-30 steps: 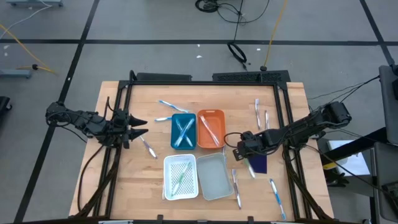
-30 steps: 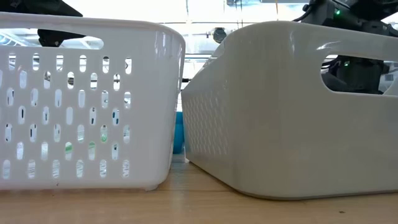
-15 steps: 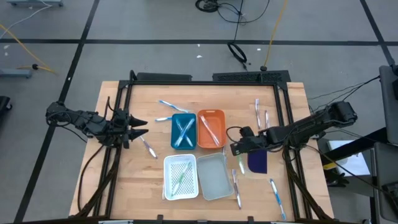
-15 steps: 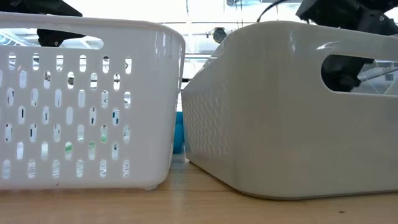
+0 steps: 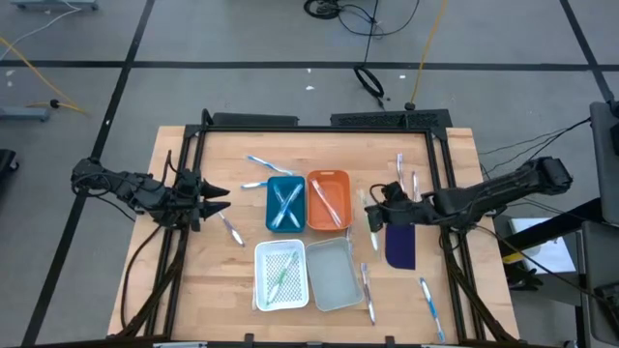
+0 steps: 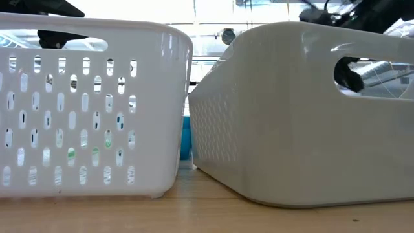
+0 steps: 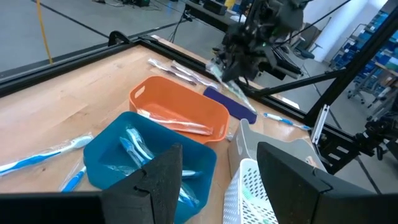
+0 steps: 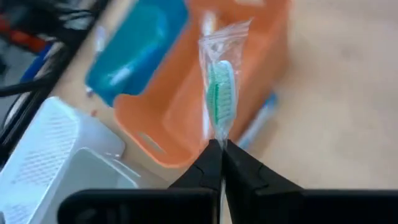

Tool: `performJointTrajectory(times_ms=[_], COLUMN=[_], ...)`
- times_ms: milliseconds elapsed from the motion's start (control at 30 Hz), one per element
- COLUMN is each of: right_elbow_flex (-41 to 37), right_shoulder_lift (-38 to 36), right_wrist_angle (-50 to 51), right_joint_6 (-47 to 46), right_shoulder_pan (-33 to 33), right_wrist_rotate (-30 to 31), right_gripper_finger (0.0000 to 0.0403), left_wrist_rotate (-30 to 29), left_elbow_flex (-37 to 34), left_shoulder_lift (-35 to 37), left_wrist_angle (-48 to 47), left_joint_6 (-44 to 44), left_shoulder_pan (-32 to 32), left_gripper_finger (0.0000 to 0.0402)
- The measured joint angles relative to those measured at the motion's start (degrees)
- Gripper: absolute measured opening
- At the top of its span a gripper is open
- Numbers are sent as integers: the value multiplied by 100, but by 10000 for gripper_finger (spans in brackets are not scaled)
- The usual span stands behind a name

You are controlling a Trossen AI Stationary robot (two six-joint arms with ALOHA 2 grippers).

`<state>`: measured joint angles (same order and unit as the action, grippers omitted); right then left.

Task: Pick & Place Toothbrushes
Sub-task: Put the green toothbrush into the white bin

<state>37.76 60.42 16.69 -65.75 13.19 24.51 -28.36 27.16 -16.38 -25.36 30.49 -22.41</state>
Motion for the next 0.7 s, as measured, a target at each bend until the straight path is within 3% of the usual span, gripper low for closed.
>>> performJointTrajectory(times_ms=[400,700], right_elbow_flex=[4,7], right_shoulder_lift=[-681,-782], right_wrist_angle=[-2216,-3731], right_joint_6=[3805,5860], right_shoulder_pan=[2,3], right_wrist_rotate=[52,-1400], right_gripper_finger=[0,0], left_wrist_rotate=[-13,-17], left_elbow_flex=[0,0], left_shoulder_lift=[2,0], left_wrist_angle=[-7,-15], left_joint_6=[-80,-218], left_shoulder_pan=[0,0], left_gripper_finger=[207,207])
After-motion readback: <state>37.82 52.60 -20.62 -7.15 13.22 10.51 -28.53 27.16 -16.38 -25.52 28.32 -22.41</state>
